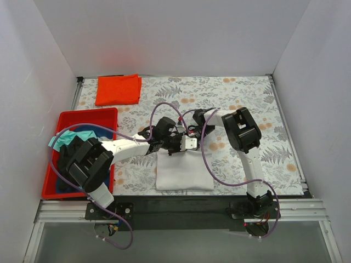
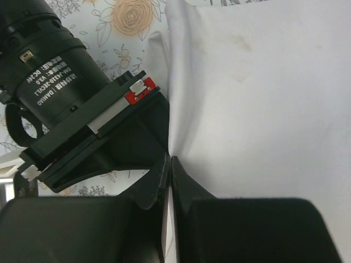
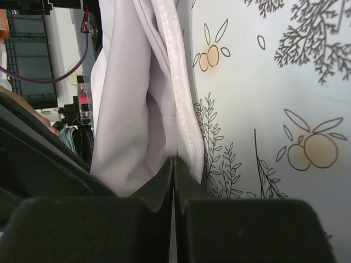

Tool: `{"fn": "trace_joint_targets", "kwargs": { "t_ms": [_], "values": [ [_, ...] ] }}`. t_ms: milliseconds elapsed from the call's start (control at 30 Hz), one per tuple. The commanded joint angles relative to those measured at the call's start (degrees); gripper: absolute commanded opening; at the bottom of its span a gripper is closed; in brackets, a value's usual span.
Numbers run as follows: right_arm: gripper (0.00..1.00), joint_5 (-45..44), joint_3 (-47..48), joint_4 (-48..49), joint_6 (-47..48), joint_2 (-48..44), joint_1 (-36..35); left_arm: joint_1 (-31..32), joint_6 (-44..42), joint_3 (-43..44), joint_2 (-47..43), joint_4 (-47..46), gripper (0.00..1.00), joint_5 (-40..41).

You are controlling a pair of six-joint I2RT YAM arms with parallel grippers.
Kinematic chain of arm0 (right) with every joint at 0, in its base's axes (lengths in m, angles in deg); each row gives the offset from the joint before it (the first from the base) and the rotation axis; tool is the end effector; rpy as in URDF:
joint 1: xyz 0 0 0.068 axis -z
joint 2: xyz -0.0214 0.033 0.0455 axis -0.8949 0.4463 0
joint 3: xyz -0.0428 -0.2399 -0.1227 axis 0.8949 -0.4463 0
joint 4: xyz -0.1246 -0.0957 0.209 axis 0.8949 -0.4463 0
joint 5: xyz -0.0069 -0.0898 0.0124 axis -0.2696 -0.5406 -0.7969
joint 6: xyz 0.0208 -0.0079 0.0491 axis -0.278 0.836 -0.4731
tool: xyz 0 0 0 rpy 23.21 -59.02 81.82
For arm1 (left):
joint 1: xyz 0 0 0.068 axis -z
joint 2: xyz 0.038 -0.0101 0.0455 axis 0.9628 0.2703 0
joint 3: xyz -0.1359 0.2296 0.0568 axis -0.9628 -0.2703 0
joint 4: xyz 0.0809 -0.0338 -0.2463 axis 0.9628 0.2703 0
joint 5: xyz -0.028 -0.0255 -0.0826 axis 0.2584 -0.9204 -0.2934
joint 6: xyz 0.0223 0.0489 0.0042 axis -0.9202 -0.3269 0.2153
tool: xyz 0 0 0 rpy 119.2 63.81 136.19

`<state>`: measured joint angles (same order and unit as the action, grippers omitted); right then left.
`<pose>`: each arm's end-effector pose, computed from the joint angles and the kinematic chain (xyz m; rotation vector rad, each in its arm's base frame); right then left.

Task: Fold and stack the t-shirts
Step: Fold the tshirt

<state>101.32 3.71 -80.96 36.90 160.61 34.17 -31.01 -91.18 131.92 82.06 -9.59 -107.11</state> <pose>0.3366 0.2254 0.0802 1.1177 -2.3316 -1.5744 0.2312 -0.2426 0.1821 1.2682 2.1043 -0.9206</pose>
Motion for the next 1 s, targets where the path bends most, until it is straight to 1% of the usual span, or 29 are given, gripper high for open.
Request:
{"fn": "trace_joint_targets", "kwargs": {
  "t_ms": [0, 100, 200, 367, 533, 567, 600, 667, 733, 800, 833, 867, 933, 967],
  "values": [
    [0.01, -5.04, -1.68, 0.79, 3.86, 2.43, -0.21, -0.15, -2.73, -0.59, -3.62, -5.03, 0.00, 1.83],
    [0.01, -5.04, -1.69, 0.70, 4.12, 2.52, -0.30, -0.24, -2.82, -0.24, -3.27, -5.82, 0.00, 2.18],
    [0.01, -4.86, -1.77, 0.61, 4.12, 2.43, -0.30, -0.42, -2.82, -0.85, -2.83, -9.59, 0.00, 3.50],
    [0.01, -5.39, -1.60, 0.44, 4.03, 1.73, -0.30, -0.59, -3.87, -1.55, -2.04, -10.04, 0.00, 4.29],
    [0.01, -9.69, 1.38, 0.35, 2.63, -0.99, -0.21, -0.59, -4.31, -2.69, -2.21, -9.87, 0.00, 5.96],
    [0.01, -11.00, 2.00, 0.17, 2.19, -1.96, -0.30, -0.59, -4.22, -2.61, -2.91, -9.17, 0.09, 6.57],
    [0.01, -11.80, 2.62, 0.09, 1.84, -2.57, -0.21, -0.59, -3.79, -2.43, -3.61, -8.73, 0.15, 6.66],
    [0.01, -13.12, 4.55, -0.26, 1.31, -4.15, -0.30, -0.59, -2.73, -2.08, -5.37, -7.24, 0.22, 6.31],
    [0.02, -15.67, 6.39, -1.14, 0.96, -5.13, -0.56, -0.86, -0.89, -1.73, -8.97, -3.81, 0.29, 4.74],
    [0.06, -18.03, 8.94, -1.67, 0.87, -6.53, -0.91, -1.64, 3.06, -1.29, -11.69, 0.13, 0.32, 3.24],
    [0.07, -19.09, 10.69, -2.28, 0.61, -6.97, -1.17, -2.08, 4.46, -1.20, -14.32, 1.55, 0.35, 2.10],
    [0.09, -20.76, 11.66, -2.64, 0.52, -7.76, -1.18, -2.44, 8.74, -0.85, -15.47, 2.86, 0.36, 1.57],
    [0.12, -22.78, 13.34, -3.60, 0.52, -8.64, -1.26, -4.72, 12.55, -0.24, -18.11, 7.87, 0.37, -1.14],
    [0.15, -25.14, 14.91, -4.13, 0.78, -9.60, -1.26, -5.86, 14.65, 0.29, -18.56, 9.63, 0.37, -2.03]
  ]
}}
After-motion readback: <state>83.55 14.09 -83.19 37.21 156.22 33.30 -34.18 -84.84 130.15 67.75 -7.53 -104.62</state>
